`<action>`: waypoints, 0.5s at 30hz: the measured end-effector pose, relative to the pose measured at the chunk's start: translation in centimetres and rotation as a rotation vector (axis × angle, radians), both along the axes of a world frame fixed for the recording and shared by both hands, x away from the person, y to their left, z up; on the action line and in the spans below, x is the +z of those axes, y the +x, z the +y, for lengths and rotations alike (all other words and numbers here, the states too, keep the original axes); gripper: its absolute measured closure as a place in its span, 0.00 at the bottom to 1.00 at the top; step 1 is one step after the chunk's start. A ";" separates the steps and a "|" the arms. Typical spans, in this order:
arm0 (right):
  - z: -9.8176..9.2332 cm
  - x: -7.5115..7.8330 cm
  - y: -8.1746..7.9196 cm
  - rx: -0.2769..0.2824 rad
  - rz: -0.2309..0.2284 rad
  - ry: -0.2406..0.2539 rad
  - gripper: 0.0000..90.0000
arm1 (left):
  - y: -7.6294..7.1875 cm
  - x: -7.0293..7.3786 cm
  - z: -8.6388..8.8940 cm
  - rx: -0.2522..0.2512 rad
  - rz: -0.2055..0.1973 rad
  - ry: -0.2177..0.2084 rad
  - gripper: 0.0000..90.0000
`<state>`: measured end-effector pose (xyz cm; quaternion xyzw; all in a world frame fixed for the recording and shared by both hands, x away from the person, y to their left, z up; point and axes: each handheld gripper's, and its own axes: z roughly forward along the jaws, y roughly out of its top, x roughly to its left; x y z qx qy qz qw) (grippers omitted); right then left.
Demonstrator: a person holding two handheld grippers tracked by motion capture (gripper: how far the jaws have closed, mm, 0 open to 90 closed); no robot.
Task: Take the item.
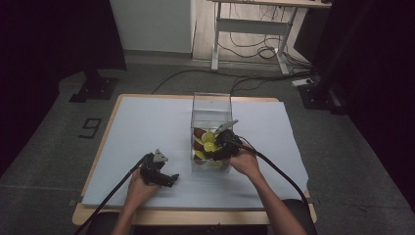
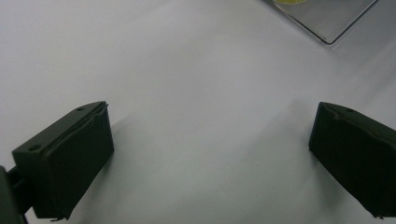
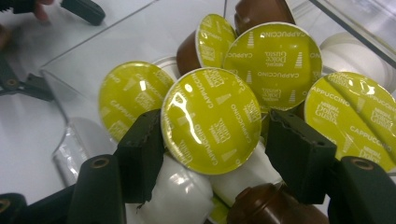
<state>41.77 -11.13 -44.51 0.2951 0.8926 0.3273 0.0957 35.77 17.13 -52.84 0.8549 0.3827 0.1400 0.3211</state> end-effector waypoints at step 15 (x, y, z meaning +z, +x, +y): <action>1.4 -0.6 1.3 -0.009 0.024 -0.051 0.34 | 0.0 0.0 0.0 0.000 0.000 0.000 0.00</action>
